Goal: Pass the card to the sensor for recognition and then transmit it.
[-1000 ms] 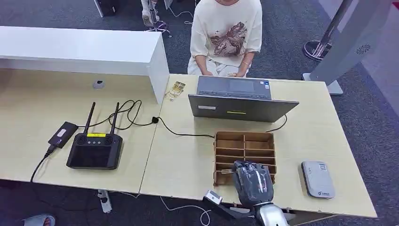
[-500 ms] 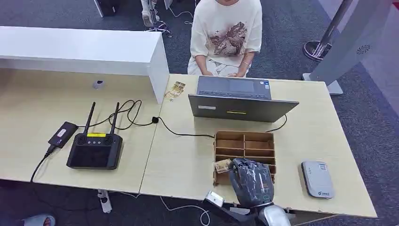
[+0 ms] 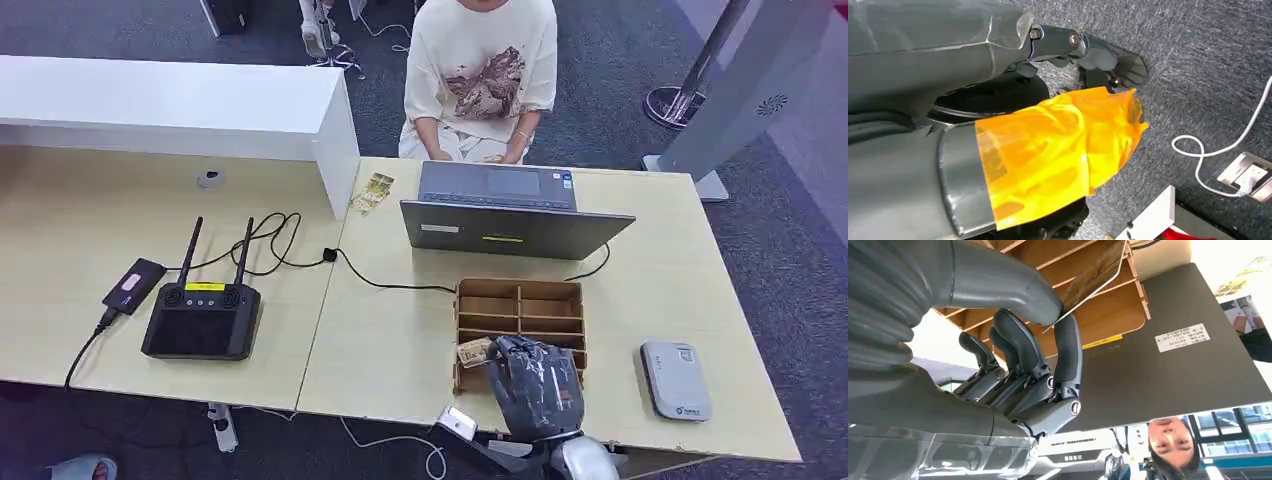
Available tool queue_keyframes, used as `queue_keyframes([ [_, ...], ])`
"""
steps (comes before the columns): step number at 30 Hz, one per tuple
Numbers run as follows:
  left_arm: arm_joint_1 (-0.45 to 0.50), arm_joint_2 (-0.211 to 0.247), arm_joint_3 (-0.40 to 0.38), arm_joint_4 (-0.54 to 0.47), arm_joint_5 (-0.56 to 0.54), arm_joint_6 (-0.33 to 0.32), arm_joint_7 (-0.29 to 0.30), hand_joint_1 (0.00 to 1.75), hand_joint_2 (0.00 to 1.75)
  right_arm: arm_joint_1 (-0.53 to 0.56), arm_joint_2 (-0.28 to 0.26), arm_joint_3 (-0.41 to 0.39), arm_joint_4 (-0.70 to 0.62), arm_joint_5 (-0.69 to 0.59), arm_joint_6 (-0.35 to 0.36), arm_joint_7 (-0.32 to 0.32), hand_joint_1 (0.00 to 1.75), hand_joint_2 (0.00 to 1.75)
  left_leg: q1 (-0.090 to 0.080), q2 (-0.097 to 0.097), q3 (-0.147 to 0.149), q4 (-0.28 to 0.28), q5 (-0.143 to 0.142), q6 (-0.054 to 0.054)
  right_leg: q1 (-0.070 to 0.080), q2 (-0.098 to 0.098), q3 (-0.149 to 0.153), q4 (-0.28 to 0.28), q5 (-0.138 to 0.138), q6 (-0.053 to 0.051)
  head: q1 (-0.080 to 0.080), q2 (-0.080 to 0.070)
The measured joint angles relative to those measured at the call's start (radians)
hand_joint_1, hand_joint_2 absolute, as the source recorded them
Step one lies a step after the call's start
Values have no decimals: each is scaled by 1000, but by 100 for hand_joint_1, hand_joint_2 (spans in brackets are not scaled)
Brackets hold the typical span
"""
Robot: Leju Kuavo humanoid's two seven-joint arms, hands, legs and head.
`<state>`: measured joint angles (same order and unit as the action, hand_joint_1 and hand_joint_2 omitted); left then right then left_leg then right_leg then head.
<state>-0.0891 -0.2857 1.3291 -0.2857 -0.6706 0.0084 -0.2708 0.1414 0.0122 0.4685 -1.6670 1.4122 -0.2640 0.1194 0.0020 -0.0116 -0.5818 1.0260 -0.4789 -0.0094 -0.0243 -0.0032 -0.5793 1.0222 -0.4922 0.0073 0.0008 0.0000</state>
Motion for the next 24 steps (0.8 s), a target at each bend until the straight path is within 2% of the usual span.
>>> queue_keyframes([
  [24, 0, 0, 0, 0, 0, 0, 0, 0, 0, 0, 0, 0, 0, 0, 0, 0, 162, 175, 0, 0, 0, 0, 0, 0, 0, 0, 0, 0, 0, 0, 0, 0],
])
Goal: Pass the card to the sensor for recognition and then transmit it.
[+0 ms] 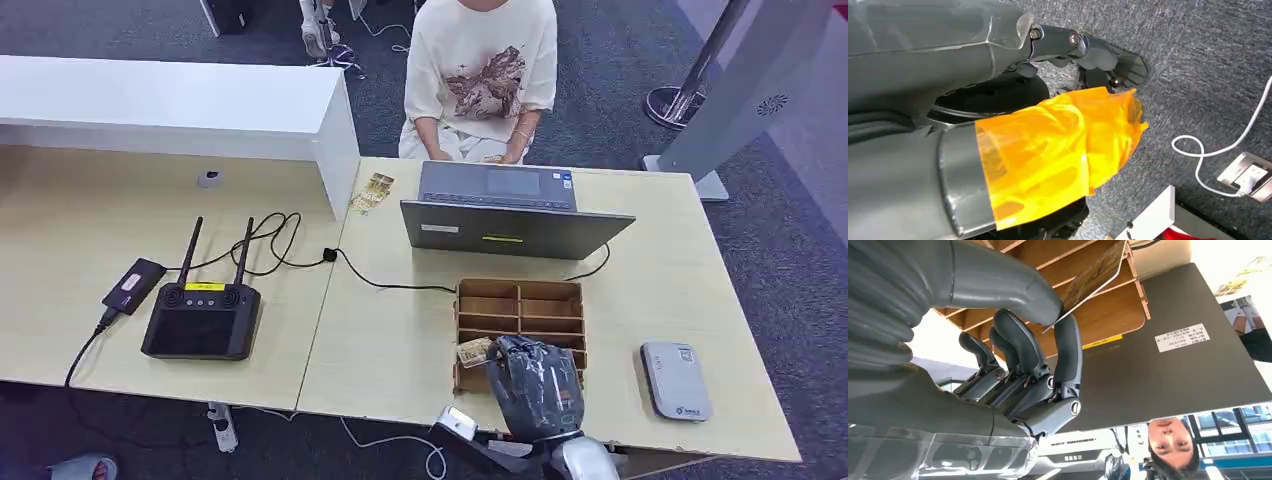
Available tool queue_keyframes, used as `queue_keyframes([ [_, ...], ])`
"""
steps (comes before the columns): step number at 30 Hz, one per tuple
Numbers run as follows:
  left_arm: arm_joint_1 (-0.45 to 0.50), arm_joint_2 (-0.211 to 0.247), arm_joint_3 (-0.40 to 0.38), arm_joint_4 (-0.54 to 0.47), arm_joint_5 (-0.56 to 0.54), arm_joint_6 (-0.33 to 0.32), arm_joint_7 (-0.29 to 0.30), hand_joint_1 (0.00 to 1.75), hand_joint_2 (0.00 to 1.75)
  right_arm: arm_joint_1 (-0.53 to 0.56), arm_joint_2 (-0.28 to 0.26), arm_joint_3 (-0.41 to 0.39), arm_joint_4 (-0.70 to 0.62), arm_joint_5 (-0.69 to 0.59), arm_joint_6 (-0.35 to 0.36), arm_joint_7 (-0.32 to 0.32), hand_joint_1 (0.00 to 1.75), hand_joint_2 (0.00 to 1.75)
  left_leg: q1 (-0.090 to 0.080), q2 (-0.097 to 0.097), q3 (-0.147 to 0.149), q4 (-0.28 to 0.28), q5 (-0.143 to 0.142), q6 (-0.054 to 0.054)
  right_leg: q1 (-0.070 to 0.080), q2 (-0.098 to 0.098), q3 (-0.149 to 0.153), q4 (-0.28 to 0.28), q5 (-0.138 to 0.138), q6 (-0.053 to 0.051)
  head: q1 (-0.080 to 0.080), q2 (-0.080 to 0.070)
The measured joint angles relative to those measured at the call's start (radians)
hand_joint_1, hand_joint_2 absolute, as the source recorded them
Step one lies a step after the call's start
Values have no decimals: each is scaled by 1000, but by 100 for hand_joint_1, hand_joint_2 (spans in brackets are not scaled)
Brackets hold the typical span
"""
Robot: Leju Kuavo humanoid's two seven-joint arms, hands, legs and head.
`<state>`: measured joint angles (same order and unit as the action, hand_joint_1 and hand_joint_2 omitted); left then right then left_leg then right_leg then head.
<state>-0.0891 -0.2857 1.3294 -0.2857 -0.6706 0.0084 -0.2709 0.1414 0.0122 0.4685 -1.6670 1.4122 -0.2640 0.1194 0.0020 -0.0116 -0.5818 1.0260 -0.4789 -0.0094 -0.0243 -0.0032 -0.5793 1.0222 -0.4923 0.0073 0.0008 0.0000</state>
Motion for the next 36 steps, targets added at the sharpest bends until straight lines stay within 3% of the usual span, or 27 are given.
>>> queue_keyframes([
  [11, 0, 0, 0, 0, 0, 0, 0, 0, 0, 0, 0, 0, 0, 0, 0, 0, 162, 175, 0, 0, 0, 0, 0, 0, 0, 0, 0, 0, 0, 0, 0, 0],
  [12, 0, 0, 0, 0, 0, 0, 0, 0, 0, 0, 0, 0, 0, 0, 0, 0, 175, 175, 0, 0, 0, 0, 0, 0, 0, 0, 0, 0, 0, 0, 0, 0],
  [14, 0, 0, 0, 0, 0, 0, 0, 0, 0, 0, 0, 0, 0, -1, 0, -1, 175, 175, 0, 0, 0, 0, 0, 0, 0, 0, 0, 0, 0, 0, 0, 0],
  [16, 0, 0, 8, 0, 28, 0, -4, 0, 0, 13, -2, -5, -23, -114, -6, -101, 175, 175, 0, 0, 0, 0, 0, 0, 0, 0, 0, 0, 0, 0, 0, 0],
  [17, 0, 0, 17, 0, 40, -2, -9, 0, 0, 28, -6, -17, -68, -256, 6, -172, 175, 175, 0, -1, 0, 0, 0, 0, 0, -1, -1, 0, 0, 0, 0, 0],
  [19, 1, 0, 24, 0, 47, -4, -15, 0, 0, 45, -14, -34, -146, -476, 39, -204, 175, 175, 0, 0, -1, 0, 0, 0, 0, 0, 0, 0, 0, 0, 0, 0],
  [20, 0, 0, 27, 0, 50, -5, -15, 0, 0, 49, -18, -42, -169, -526, 46, -204, 175, 175, 0, 0, 0, 0, 0, 0, 0, 1, 0, 0, 0, 0, 0, 0],
  [25, 0, -1, 42, 0, 53, -9, -17, 0, 0, 71, -24, -67, -241, -512, 58, -217, 175, 175, 0, 0, 0, 0, 0, 0, 0, 1, -1, 0, 0, 0, 0, 0],
  [36, -1, -2, 48, 0, 53, -9, -18, 0, 0, 78, -25, -75, -270, -509, 58, -219, 175, 175, 0, 0, 0, 0, 0, 0, 0, 1, 0, 0, 0, 0, 0, 0],
])
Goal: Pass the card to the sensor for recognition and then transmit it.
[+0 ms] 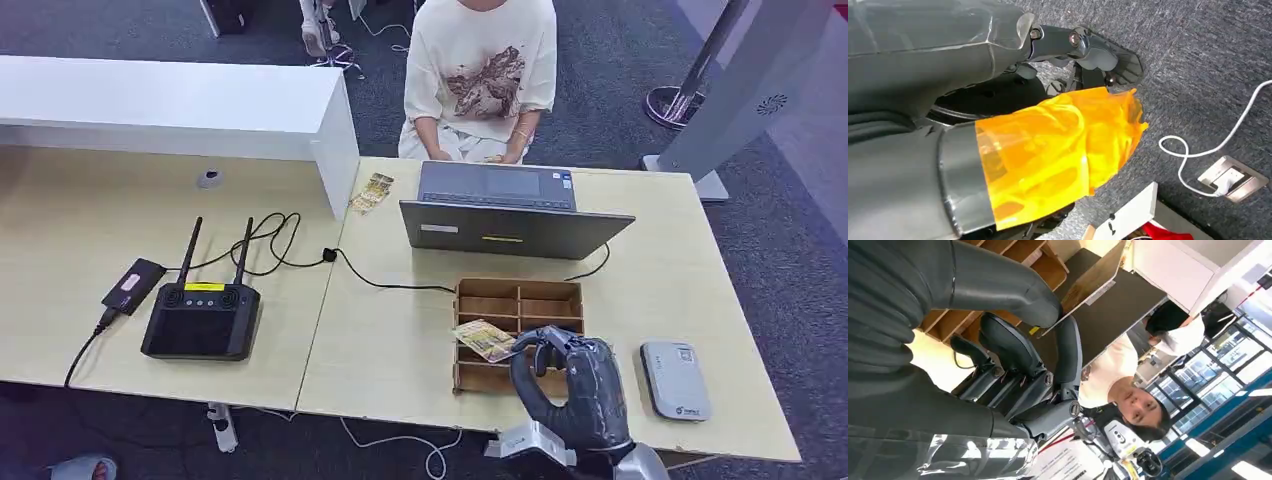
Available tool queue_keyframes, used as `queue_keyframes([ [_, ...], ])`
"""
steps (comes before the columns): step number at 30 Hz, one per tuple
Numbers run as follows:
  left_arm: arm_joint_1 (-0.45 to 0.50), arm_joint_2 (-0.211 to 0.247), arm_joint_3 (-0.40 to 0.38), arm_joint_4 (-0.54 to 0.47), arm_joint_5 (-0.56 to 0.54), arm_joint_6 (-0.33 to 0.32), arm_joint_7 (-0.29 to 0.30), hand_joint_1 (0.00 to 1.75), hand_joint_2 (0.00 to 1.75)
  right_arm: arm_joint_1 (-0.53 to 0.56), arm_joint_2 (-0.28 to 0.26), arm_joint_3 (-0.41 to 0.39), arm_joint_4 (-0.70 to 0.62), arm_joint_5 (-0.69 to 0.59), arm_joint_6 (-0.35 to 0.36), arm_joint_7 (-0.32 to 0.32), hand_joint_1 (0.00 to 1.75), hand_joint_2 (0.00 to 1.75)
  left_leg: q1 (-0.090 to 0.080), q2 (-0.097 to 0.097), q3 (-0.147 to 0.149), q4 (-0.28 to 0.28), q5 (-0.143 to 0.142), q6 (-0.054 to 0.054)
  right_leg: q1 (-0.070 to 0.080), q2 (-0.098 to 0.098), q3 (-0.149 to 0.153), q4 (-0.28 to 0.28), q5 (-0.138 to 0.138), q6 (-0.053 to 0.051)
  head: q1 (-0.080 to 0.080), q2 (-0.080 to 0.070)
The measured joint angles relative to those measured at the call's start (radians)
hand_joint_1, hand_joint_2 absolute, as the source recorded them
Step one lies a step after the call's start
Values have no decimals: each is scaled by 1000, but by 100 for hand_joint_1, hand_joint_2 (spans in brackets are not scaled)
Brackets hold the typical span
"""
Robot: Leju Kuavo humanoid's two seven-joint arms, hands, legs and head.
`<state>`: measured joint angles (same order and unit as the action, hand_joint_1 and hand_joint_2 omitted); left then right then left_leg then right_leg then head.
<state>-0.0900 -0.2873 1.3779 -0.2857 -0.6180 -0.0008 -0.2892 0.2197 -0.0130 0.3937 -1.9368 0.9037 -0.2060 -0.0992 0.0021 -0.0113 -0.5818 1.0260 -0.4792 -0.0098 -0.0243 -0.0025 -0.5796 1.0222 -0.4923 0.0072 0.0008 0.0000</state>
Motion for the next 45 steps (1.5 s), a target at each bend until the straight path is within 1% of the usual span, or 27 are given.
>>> queue_keyframes([
  [9, 0, 0, 2, 0, 0, 0, 0, 0, 0, 2, 0, 0, -2, 0, 0, 0, 175, 175, 0, 0, 0, 0, 0, 0, 0, 0, 0, 0, 0, 0, 0, 0],
  [16, 0, 0, 2, 0, 3, 1, 0, 0, 0, -15, 0, 0, -5, 12, 15, -31, 175, 175, 0, 0, 0, 0, 0, 0, 0, 0, 0, 0, 0, 0, 0, 0],
  [45, -1, 0, 11, 0, 16, 1, 1, 0, 0, -70, 0, -10, -7, 30, 44, -37, 175, 175, 0, 0, 0, 0, 0, 0, 0, 0, 0, 0, 0, 0, 0, 0],
])
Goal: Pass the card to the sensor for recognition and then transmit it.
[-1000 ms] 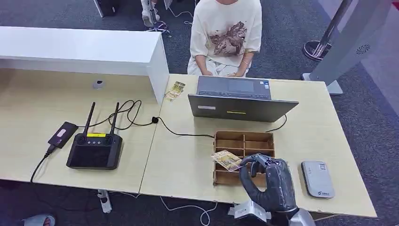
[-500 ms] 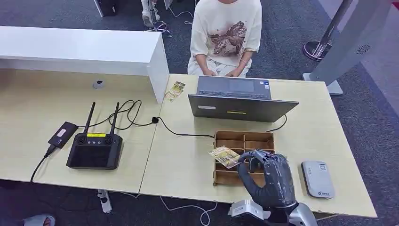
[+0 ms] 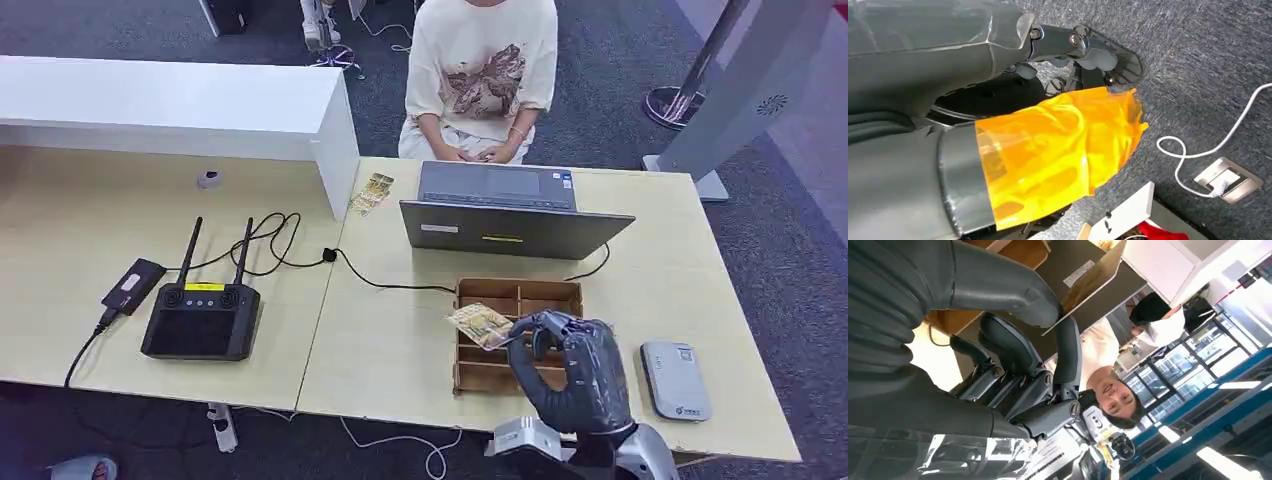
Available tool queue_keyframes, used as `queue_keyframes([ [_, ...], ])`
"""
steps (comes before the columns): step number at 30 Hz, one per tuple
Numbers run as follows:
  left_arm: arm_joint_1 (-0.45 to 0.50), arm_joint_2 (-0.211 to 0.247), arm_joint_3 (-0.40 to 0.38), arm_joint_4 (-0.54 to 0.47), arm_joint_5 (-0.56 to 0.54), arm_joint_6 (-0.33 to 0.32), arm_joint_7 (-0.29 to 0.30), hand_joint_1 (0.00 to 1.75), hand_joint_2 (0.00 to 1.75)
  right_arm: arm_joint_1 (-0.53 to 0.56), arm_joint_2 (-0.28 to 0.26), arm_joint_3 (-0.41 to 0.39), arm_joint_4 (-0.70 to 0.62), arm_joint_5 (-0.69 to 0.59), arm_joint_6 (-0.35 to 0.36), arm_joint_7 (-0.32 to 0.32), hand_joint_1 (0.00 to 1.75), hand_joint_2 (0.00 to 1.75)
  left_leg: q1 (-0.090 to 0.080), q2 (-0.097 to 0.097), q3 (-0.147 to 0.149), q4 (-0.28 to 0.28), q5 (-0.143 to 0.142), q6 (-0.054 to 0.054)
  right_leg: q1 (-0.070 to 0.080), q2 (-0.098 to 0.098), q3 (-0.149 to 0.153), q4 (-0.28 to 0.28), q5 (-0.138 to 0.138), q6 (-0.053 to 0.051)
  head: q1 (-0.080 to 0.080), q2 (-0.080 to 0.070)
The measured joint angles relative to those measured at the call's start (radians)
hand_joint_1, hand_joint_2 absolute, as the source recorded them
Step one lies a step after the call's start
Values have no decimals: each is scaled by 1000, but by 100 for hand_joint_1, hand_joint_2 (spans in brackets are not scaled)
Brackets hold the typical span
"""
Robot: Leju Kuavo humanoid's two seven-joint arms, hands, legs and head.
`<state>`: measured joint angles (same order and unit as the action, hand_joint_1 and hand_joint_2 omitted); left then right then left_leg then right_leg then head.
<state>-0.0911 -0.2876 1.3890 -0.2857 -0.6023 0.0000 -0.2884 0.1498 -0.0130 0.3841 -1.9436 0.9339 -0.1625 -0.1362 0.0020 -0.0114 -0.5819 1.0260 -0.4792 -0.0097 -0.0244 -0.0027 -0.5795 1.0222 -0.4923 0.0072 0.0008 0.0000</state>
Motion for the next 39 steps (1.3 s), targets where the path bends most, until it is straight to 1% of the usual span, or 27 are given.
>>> queue_keyframes([
  [9, 0, 0, 3, 0, 5, -1, 0, 0, 0, -35, 0, 0, 0, 3, 24, 11, 175, 175, 0, 0, 0, 0, 0, 0, 0, 0, 0, 0, 0, 0, 0, 0],
  [31, 0, 0, 5, 0, 8, 0, -2, 0, 0, -78, 0, 0, 0, 6, 34, 33, 175, 175, 0, 0, 0, 0, 0, 0, 0, 0, 0, 0, 0, 0, 0, 0],
  [39, 0, 0, 5, 0, 14, -1, -2, 0, 0, -153, -7, -8, 5, 1, 65, 77, 175, 175, 0, 0, 0, 0, 0, 0, 0, 0, 0, 0, 0, 0, 0, 0],
])
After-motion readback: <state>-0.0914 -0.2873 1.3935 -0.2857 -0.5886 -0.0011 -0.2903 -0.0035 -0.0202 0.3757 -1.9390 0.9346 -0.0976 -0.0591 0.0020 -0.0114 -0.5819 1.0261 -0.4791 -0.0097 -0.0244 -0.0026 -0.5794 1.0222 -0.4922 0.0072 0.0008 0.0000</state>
